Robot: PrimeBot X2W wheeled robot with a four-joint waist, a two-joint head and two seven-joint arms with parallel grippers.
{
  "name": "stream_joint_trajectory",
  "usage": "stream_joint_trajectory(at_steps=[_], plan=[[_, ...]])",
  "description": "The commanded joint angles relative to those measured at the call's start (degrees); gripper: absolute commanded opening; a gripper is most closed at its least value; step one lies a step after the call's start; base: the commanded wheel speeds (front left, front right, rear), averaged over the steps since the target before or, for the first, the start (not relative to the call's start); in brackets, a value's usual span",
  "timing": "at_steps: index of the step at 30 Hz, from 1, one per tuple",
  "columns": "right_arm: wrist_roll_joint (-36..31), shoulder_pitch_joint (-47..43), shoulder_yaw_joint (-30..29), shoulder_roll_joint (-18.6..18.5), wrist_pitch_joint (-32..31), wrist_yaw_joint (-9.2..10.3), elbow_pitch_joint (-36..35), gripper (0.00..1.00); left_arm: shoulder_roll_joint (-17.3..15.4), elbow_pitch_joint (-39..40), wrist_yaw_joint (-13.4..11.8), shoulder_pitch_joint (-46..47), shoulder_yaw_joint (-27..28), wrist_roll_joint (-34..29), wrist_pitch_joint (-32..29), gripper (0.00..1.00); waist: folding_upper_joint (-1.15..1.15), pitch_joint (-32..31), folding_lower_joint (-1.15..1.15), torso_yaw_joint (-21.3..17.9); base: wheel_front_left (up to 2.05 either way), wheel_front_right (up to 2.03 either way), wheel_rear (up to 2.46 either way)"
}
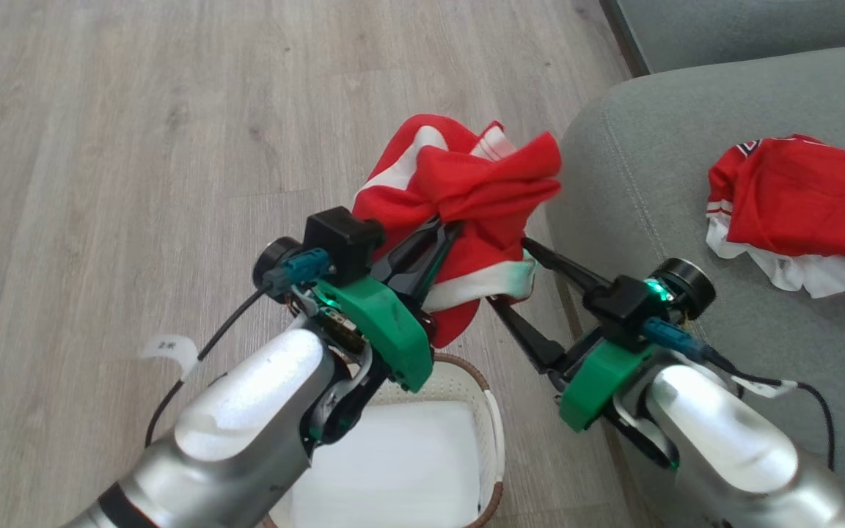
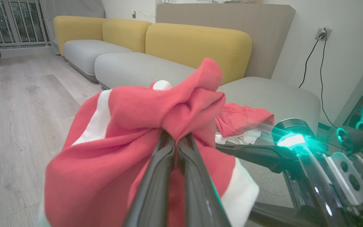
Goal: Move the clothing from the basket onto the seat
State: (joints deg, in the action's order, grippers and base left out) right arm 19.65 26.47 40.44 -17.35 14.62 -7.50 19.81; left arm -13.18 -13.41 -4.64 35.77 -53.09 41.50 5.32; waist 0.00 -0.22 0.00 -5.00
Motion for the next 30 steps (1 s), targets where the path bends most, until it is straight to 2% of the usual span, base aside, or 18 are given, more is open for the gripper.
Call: stream_joint_trajectory(at_steps=[1,11,12,13,14,15,30], plan=[[0.29,2.35,0.51,1.11,0.38,0.01,-0.78,1.0,-0.4,1.55,-0.14,2.0,2.16,-0.17,0.14,0.0,0.0,-0.07,0.0,0.2,0.0,0.0,0.0],[2.37,4.36,1.66,2.95,0.38,0.01,2.06,1.0,0.46,0.88,0.18,1.54,0.98,0.1,0.03,0.0,0.0,-0.19,0.0,1.16,0.0,0.0,0.0],[2.5,4.33,1.61,2.97,0.38,0.01,2.0,0.91,0.43,0.8,0.19,1.49,0.95,0.15,0.05,0.0,0.0,-0.2,0.0,1.19,0.0,0.0,0.0],[2.6,4.29,1.59,2.97,0.38,0.01,1.95,0.64,0.38,0.74,0.19,1.46,0.94,0.19,0.07,0.0,0.0,-0.2,0.0,1.19,0.0,0.0,0.0],[2.74,4.24,1.54,2.99,0.38,0.01,1.85,0.27,0.32,0.68,0.19,1.43,0.94,0.23,0.1,0.0,0.0,-0.2,0.0,1.16,0.0,0.0,0.0],[2.95,4.14,1.47,3.01,0.38,0.01,1.7,0.0,0.26,0.6,0.19,1.38,0.94,0.27,0.14,0.0,0.0,-0.21,0.0,1.12,0.0,0.0,0.0],[4.19,0.35,-3.18,1.33,0.38,0.01,-2.69,0.0,-0.63,-0.08,-0.45,0.56,1.3,0.93,0.9,0.0,0.0,-0.22,0.0,0.18,0.0,0.0,0.0]])
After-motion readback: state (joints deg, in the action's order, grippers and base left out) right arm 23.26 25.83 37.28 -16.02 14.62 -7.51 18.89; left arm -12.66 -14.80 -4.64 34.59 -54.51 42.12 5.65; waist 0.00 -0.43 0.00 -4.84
